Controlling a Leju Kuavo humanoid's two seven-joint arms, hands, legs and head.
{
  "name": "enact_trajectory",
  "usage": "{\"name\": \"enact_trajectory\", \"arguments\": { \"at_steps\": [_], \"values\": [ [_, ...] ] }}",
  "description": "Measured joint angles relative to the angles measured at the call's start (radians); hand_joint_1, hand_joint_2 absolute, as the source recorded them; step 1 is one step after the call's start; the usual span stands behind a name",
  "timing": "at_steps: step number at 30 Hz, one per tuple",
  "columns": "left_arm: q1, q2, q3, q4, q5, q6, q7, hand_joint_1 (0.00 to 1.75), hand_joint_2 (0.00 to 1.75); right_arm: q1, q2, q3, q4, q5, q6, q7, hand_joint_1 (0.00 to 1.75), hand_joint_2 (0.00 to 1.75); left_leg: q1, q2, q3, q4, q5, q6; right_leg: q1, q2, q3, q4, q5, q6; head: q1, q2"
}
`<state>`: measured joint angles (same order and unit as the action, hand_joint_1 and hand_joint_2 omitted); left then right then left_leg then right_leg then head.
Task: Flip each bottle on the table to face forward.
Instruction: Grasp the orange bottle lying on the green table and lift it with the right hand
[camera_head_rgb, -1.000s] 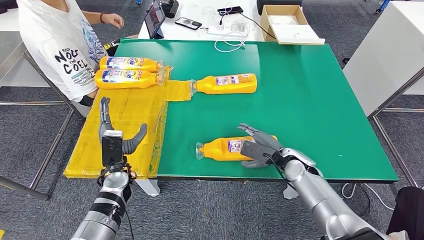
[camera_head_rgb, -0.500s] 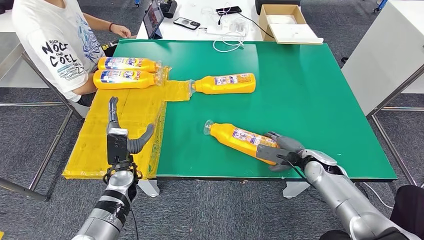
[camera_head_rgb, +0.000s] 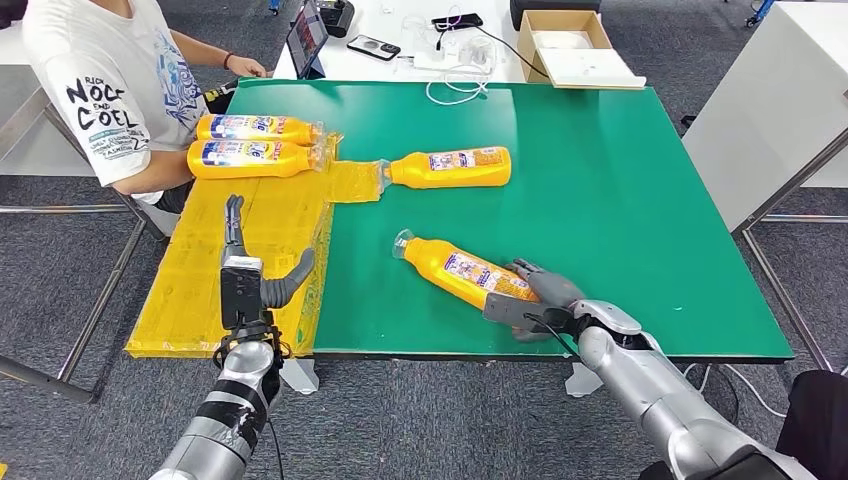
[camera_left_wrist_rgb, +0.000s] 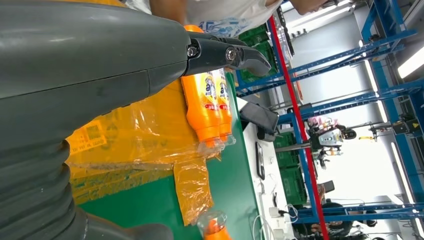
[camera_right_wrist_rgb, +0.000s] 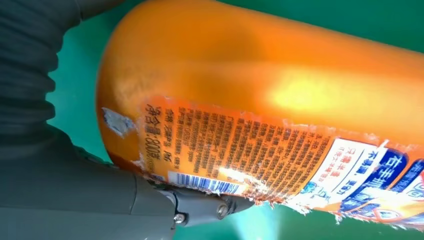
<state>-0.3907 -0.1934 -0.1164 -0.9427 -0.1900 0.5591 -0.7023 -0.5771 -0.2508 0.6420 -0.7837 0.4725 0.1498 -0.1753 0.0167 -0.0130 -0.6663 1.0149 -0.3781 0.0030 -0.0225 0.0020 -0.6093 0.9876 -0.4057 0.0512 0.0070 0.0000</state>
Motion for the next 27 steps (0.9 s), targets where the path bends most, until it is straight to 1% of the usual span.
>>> {"name": "enact_trajectory", "arguments": {
  "at_steps": [3,5,10,22,27],
  "values": [
    [0.0,0.0,0.0,0.0,-0.005,0.015,0.0,0.0,1.75,0.003,0.031,0.0,0.022,0.0,-0.072,-0.01,1.68,1.75,0.0,0.003,0.0,0.0,0.0,0.0,0.0,0.001,0.0,0.0,0.0,0.0,0.0,0.0],
    [0.0,0.0,0.0,0.001,-0.008,0.024,0.0,0.0,1.75,0.009,0.056,-0.002,0.035,0.001,-0.117,-0.018,1.75,1.75,0.0,0.003,0.001,0.0,0.0,0.0,0.0,0.002,-0.001,0.0,0.0,0.0,0.0,0.0],
    [0.0,0.0,0.0,0.005,-0.008,0.027,0.0,0.0,1.75,0.027,0.107,-0.022,0.047,-0.006,-0.185,-0.043,1.75,1.75,0.001,0.003,0.001,0.0,0.0,0.0,0.0,0.003,-0.001,0.0,0.0,0.0,0.0,0.0],
    [0.0,0.0,0.001,0.026,-0.012,0.014,0.0,0.0,1.75,0.082,0.172,-0.095,0.041,-0.009,-0.256,-0.07,1.75,1.75,0.0,0.003,0.001,0.0,0.0,0.0,0.0,0.003,-0.001,0.0,0.0,0.0,0.0,0.0],
    [0.003,0.0,0.001,0.035,-0.012,0.008,0.0,0.0,1.75,0.137,0.199,-0.148,-0.003,-0.007,-0.342,-0.109,1.75,1.75,0.0,0.002,-0.001,0.0,0.0,0.0,0.0,0.003,-0.001,0.0,0.0,0.0,0.0,0.0]
  ]
}}
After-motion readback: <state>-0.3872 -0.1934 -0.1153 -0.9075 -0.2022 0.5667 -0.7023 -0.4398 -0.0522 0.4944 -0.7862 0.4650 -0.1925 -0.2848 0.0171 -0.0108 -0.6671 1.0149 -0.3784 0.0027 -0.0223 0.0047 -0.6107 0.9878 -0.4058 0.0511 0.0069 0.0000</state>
